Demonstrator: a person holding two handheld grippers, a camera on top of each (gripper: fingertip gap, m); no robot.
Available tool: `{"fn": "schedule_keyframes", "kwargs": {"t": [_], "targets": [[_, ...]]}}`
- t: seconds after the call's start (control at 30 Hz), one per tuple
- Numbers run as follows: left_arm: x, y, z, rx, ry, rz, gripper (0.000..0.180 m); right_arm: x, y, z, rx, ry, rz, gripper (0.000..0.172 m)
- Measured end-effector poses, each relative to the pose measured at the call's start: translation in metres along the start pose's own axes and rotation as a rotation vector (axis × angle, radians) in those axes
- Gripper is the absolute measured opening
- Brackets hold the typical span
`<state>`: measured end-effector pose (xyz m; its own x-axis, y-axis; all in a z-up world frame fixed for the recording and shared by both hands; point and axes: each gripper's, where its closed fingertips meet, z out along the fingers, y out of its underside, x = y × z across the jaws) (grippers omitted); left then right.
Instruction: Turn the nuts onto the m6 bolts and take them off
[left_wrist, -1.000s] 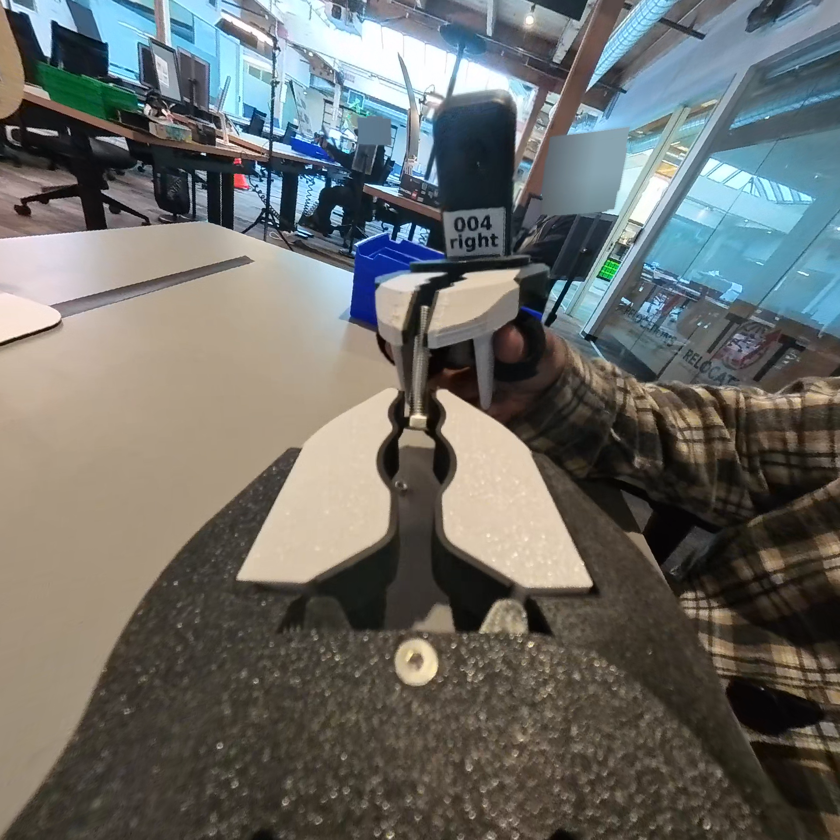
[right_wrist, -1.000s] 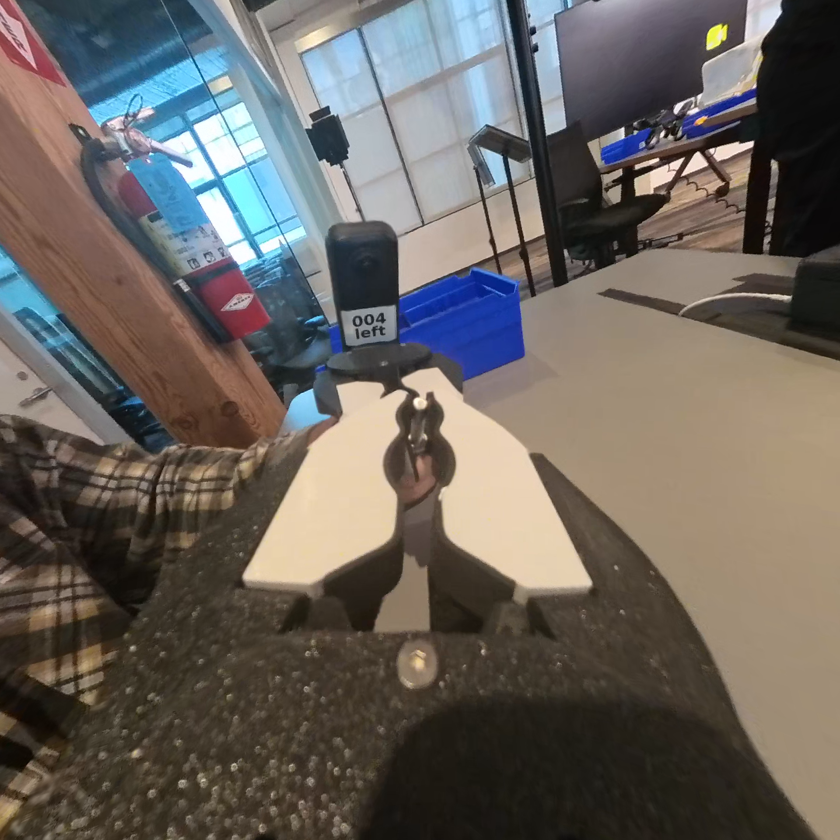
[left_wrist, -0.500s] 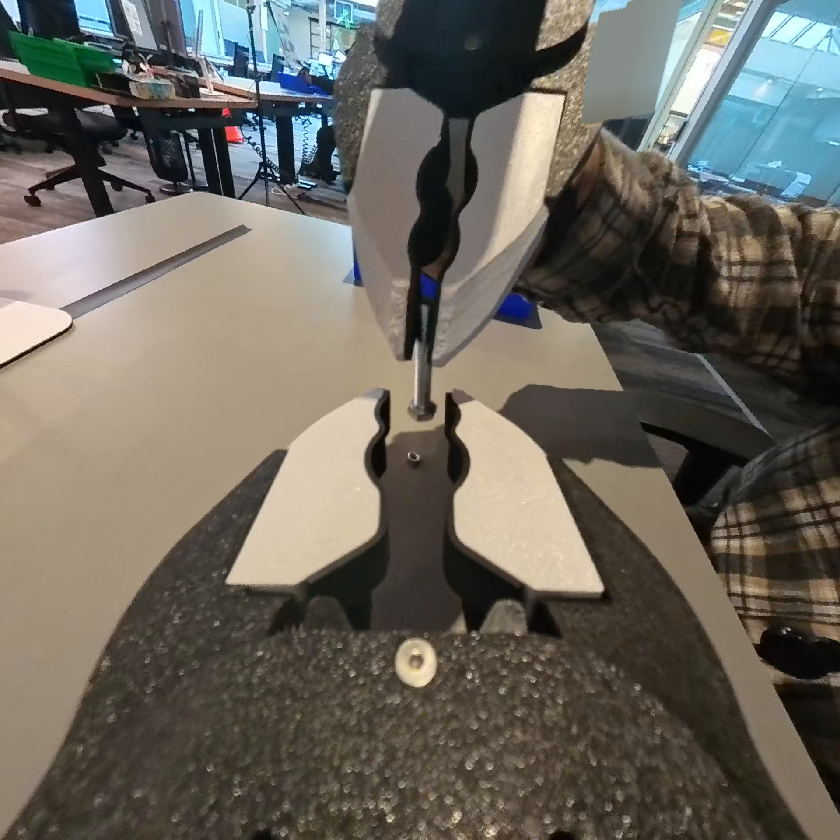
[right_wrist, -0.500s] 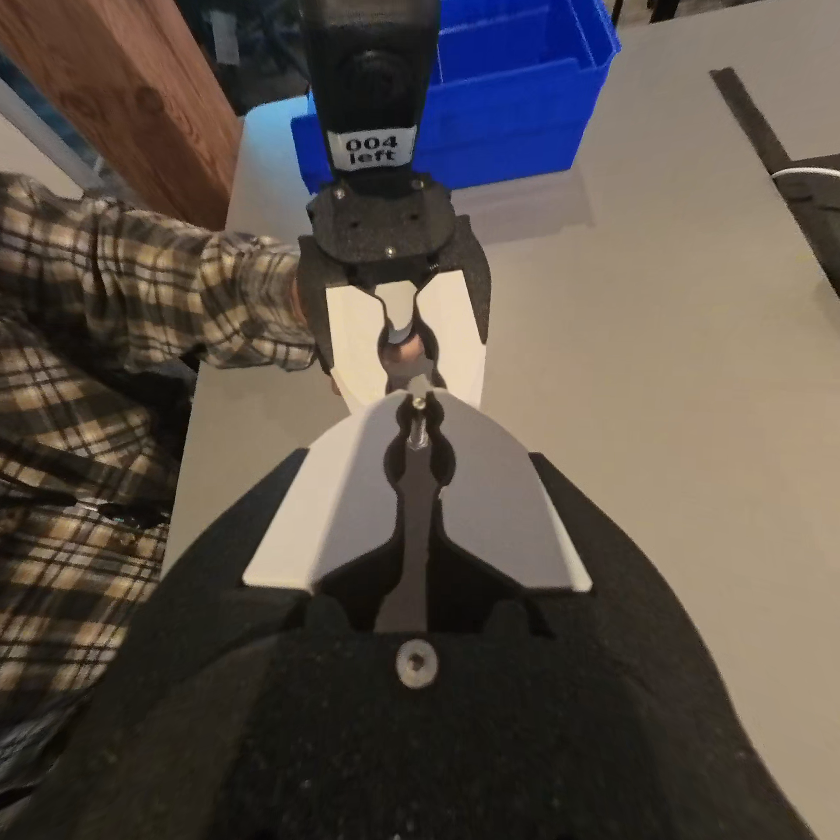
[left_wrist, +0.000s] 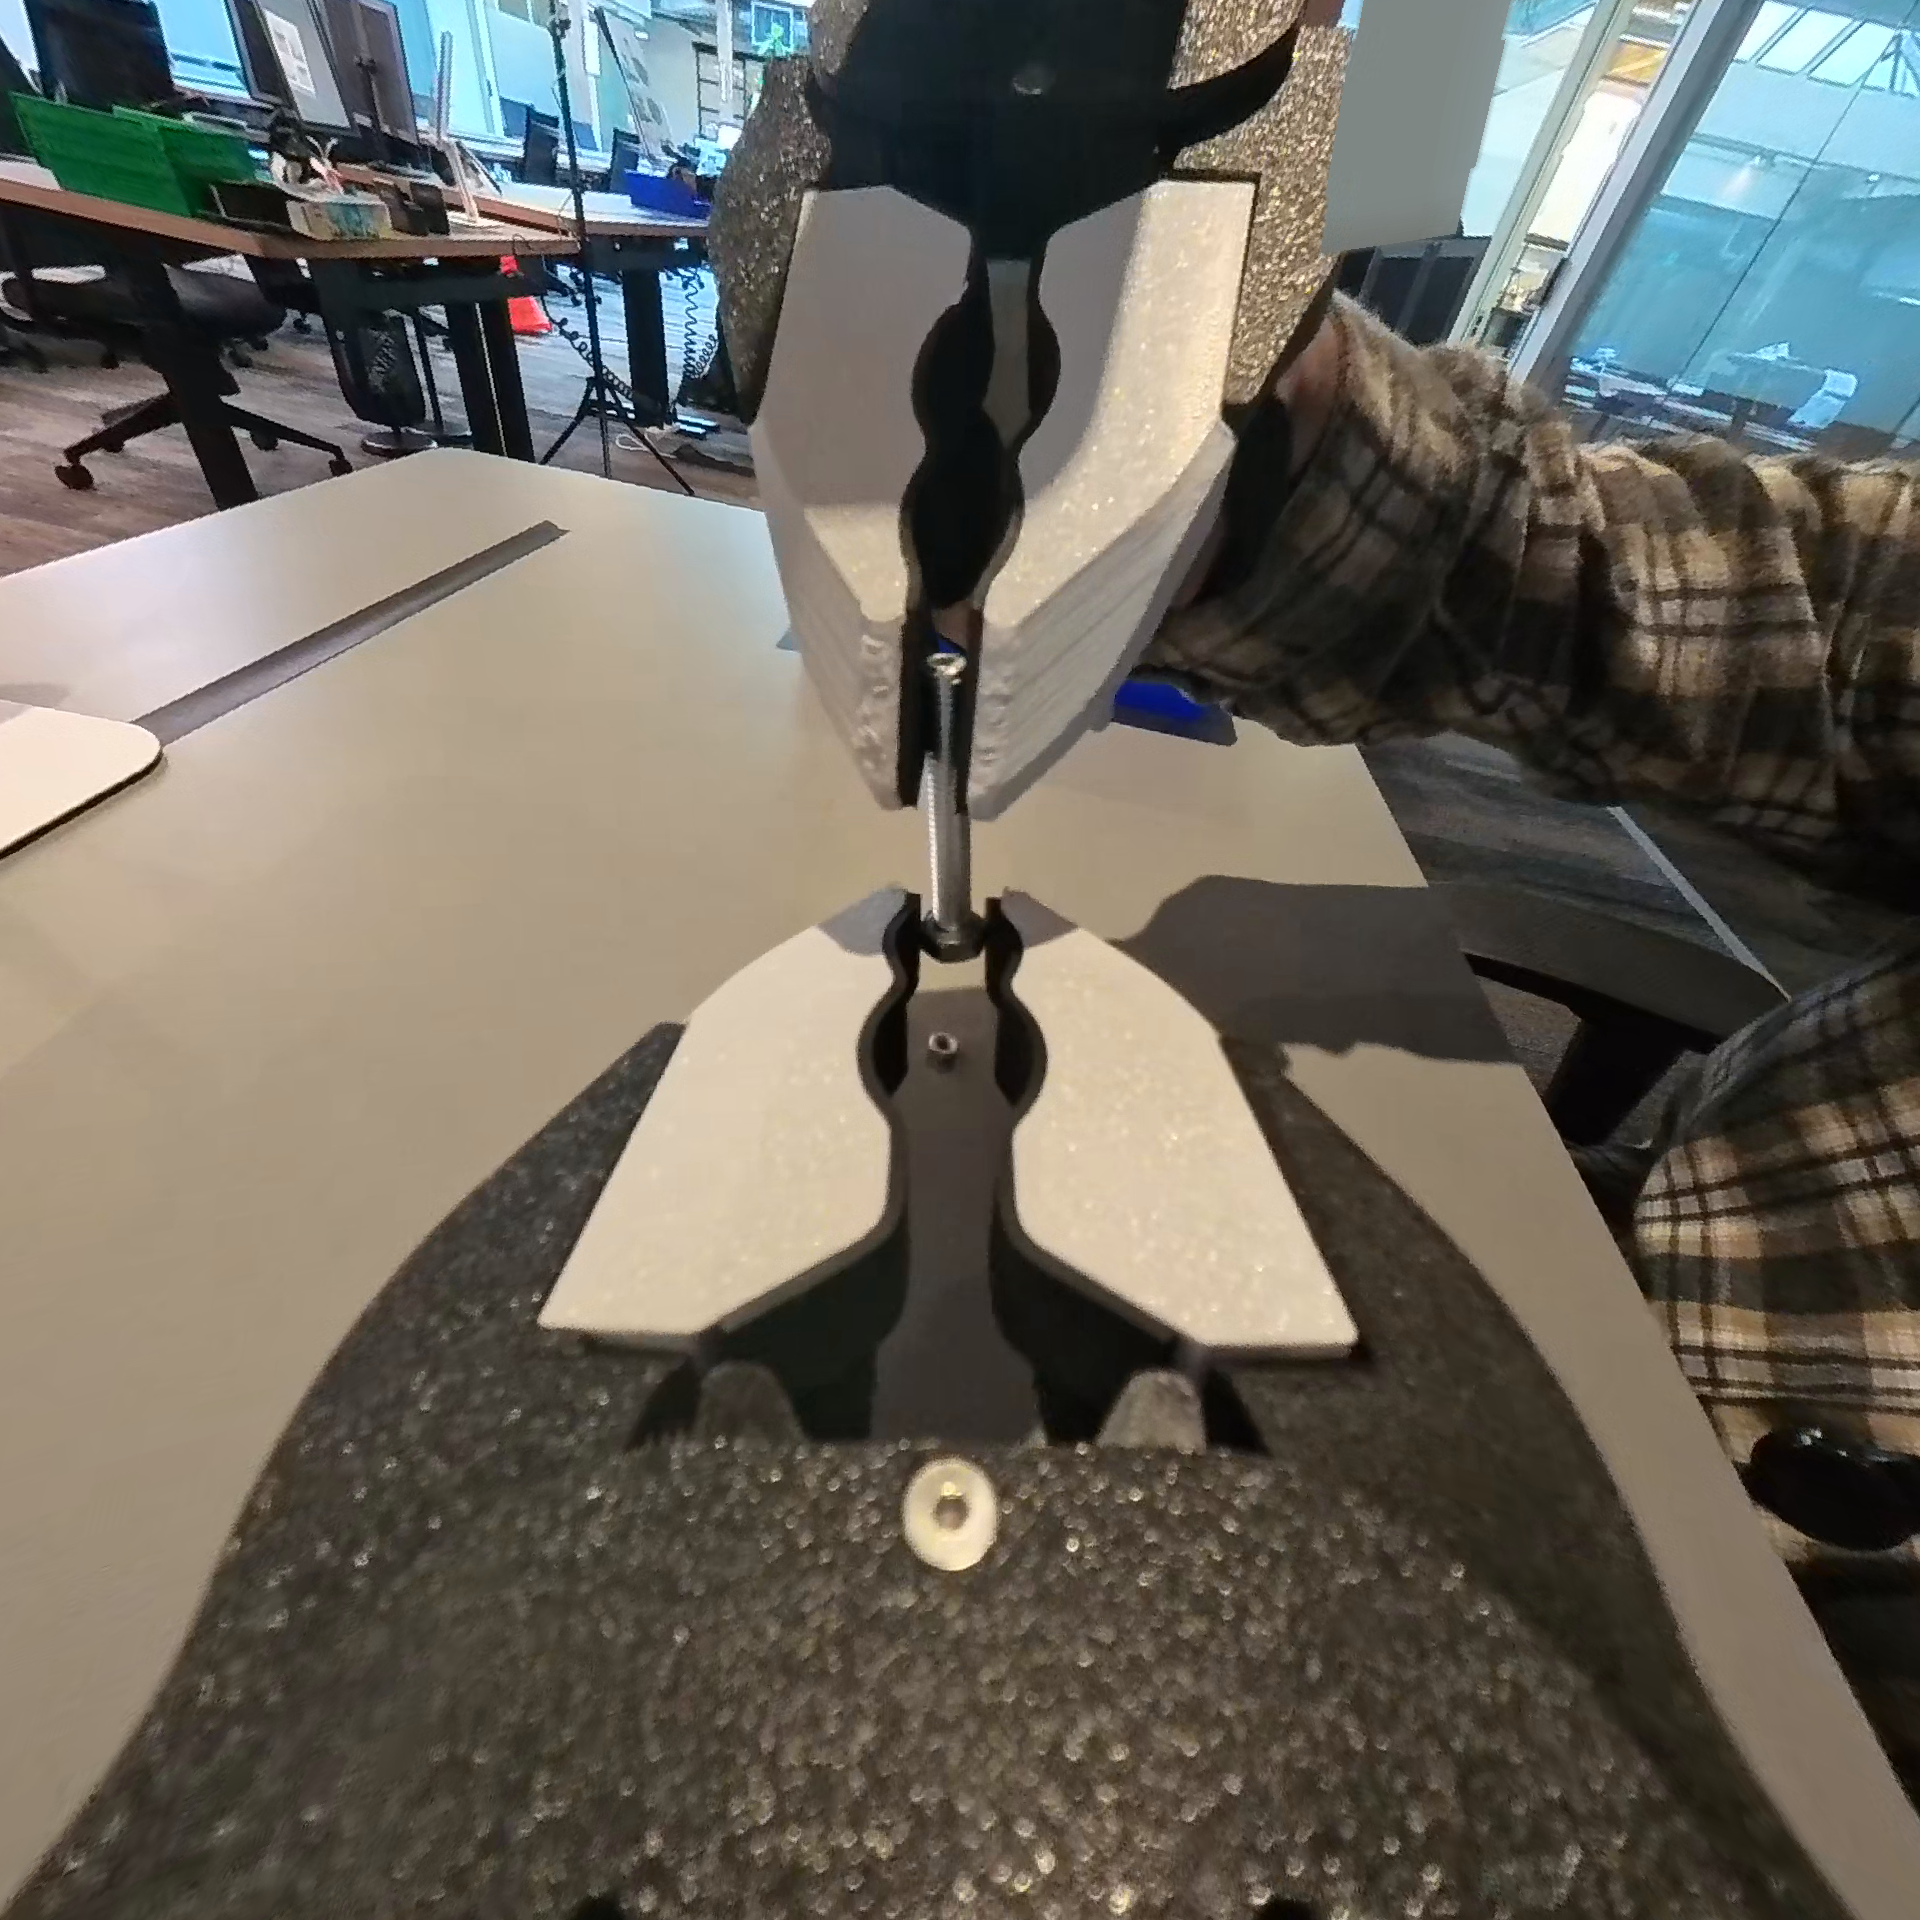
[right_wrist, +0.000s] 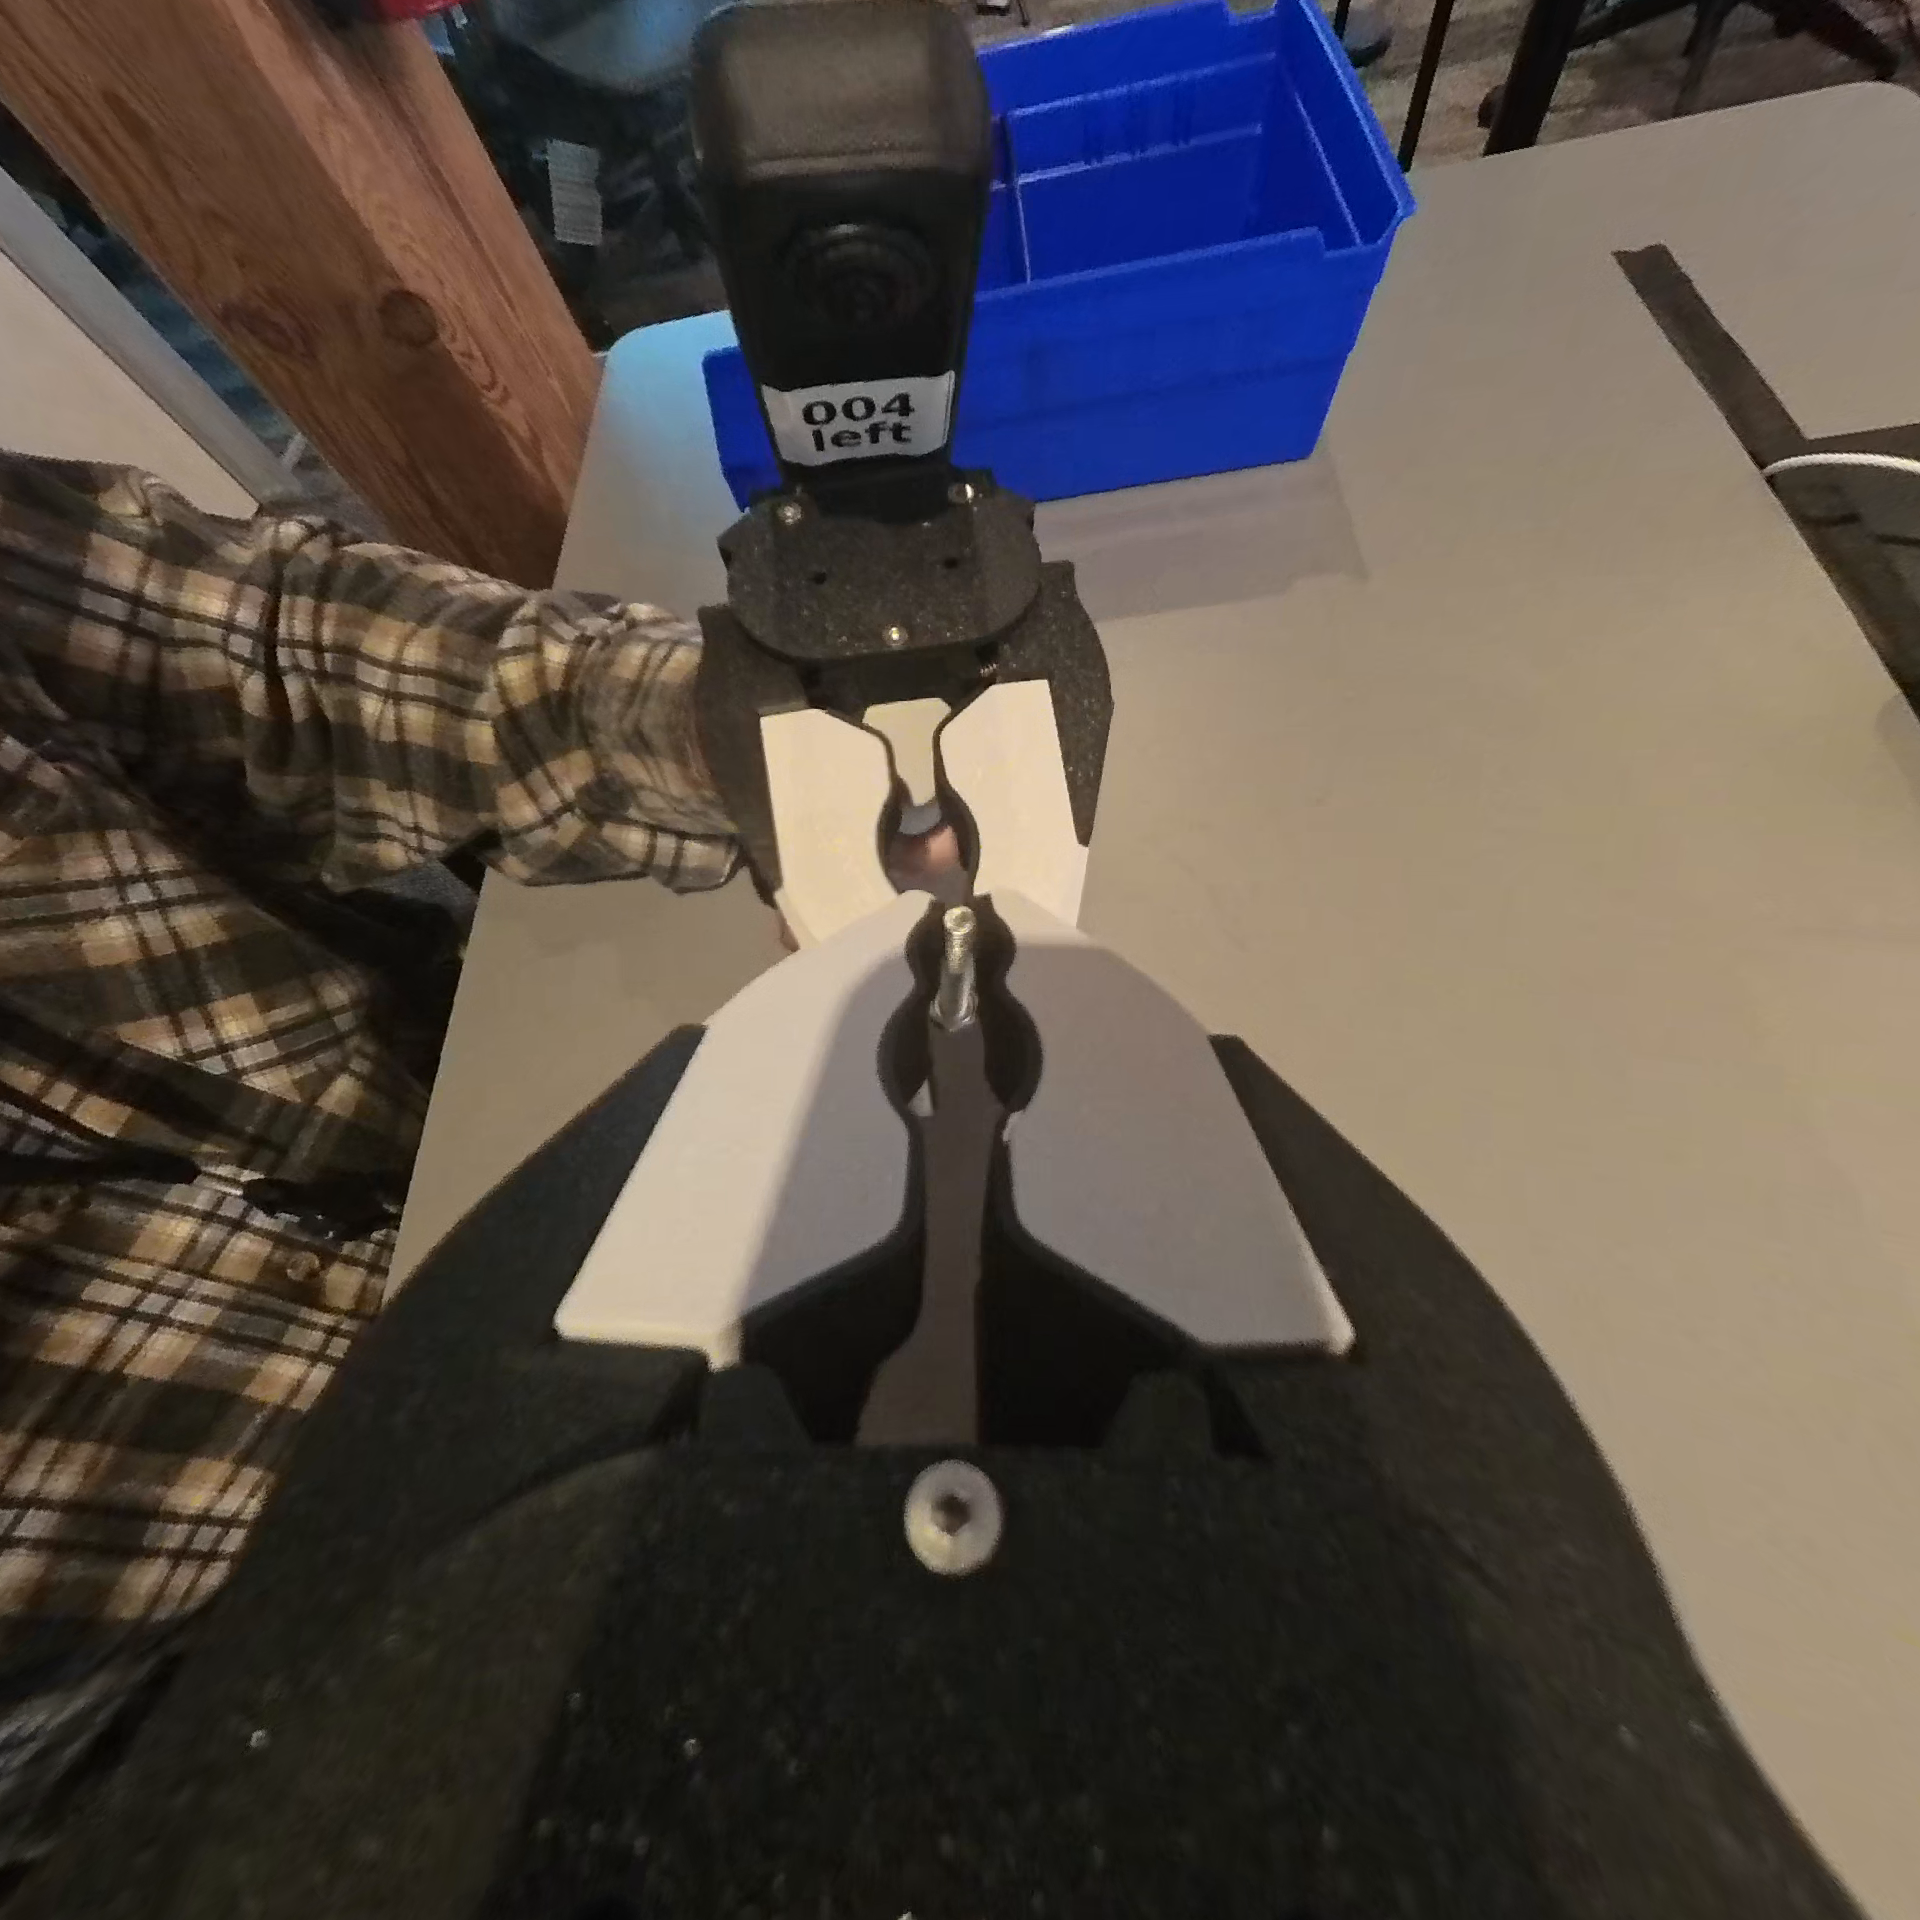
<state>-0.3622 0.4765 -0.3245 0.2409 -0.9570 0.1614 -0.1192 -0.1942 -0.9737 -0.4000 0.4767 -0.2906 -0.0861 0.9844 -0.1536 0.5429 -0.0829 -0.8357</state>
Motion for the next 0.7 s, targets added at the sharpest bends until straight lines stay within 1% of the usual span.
{"fn": "schedule_keyframes", "kwargs": {"t": [0.13, 0.2, 0.23, 0.27, 0.3, 0.37, 0.4, 0.47, 0.53, 0.57, 0.63, 0.7], "targets": [[-0.001, 0.002, 0.000, -0.004, -0.007, 0.004, 0.011, 0.001, 0.001, 0.002, -0.002, 0.003, -0.010, 0.005], [-0.002, 0.001, 0.000, 0.009, -0.011, -0.003, 0.011, 0.001, -0.001, 0.002, 0.021, 0.012, -0.025, 0.005], [-0.002, -0.002, -0.001, 0.028, -0.011, -0.010, 0.010, 0.002, -0.003, 0.000, 0.043, 0.020, -0.033, 0.008], [-0.003, -0.004, -0.003, 0.048, -0.013, -0.020, 0.010, 0.003, -0.005, -0.005, 0.077, 0.036, -0.039, 0.019], [-0.005, -0.006, -0.005, 0.065, -0.018, -0.031, 0.010, 0.004, -0.007, -0.013, 0.121, 0.059, -0.039, 0.025], [-0.011, -0.007, -0.010, 0.085, -0.040, -0.045, 0.010, 0.004, 0.000, -0.035, 0.208, 0.120, -0.024, 0.026], [-0.015, -0.007, -0.012, 0.086, -0.050, -0.050, 0.010, 0.004, 0.014, -0.043, 0.216, 0.161, -0.021, 0.026], [-0.020, -0.004, -0.013, 0.071, -0.071, -0.055, 0.010, 0.008, 0.060, -0.047, 0.123, 0.235, -0.016, 0.024], [-0.022, 0.001, -0.012, 0.035, -0.083, -0.052, 0.010, 0.005, 0.111, -0.037, -0.061, 0.224, 0.005, 0.024], [-0.023, 0.005, -0.010, 0.013, -0.091, -0.044, 0.010, 0.004, 0.131, -0.031, -0.151, 0.217, -0.003, 0.024], [-0.023, 0.010, -0.008, -0.025, -0.103, -0.026, 0.010, 0.003, 0.157, -0.024, -0.296, 0.200, -0.049, 0.023], [-0.024, 0.013, -0.007, -0.050, -0.112, -0.009, 0.010, 0.006, 0.168, -0.020, -0.398, 0.176, -0.078, 0.023]]}}
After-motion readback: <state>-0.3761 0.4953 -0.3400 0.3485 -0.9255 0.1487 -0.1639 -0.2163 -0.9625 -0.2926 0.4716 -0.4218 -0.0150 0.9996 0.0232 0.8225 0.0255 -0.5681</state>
